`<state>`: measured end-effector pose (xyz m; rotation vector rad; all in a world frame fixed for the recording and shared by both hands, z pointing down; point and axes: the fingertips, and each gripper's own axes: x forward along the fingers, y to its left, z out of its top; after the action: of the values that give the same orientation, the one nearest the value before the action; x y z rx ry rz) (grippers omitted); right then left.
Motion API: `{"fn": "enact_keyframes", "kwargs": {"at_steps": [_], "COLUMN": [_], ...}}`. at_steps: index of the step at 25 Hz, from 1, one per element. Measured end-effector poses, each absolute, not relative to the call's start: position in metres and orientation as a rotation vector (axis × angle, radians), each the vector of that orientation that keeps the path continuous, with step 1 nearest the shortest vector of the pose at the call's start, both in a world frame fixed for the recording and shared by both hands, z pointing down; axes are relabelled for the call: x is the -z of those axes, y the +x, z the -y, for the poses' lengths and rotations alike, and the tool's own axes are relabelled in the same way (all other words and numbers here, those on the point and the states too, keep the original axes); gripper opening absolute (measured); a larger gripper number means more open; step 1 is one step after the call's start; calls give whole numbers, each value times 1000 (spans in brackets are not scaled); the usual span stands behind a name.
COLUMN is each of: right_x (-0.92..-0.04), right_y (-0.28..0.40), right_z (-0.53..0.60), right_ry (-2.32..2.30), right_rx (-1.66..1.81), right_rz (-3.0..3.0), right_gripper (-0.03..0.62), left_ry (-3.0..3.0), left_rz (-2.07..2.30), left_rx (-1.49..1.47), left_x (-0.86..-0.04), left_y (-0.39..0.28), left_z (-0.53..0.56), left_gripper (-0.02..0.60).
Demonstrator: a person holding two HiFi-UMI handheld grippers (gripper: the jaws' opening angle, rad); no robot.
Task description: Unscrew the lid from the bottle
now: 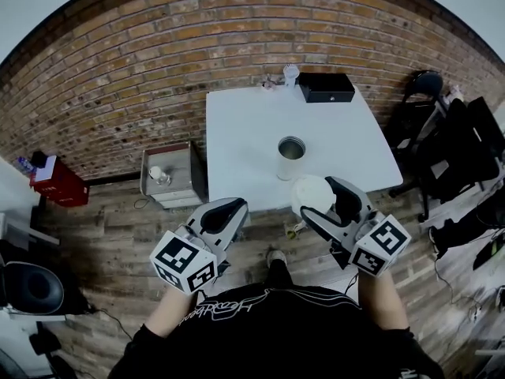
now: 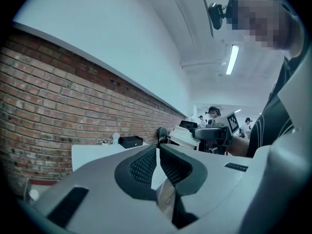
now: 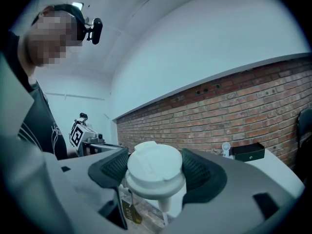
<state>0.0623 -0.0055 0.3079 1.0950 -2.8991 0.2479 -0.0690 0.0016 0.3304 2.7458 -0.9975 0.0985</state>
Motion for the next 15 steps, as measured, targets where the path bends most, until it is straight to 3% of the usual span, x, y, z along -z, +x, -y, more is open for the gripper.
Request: {"fn": "enact_keyframes", "kwargs": {"at_steps": [15], "right_x": [-323], "right_y": [63], "right_z": [-12], "right_ry": [1128], "right_rx": [-287], "right_rz": [2855], "right_gripper": [341], "left_ry": [2741], "left_rz": [962], "left_rx": [-92], "left_x": [-334], "left_y": [-67], "left_z": [-17], "left_gripper": [44]}}
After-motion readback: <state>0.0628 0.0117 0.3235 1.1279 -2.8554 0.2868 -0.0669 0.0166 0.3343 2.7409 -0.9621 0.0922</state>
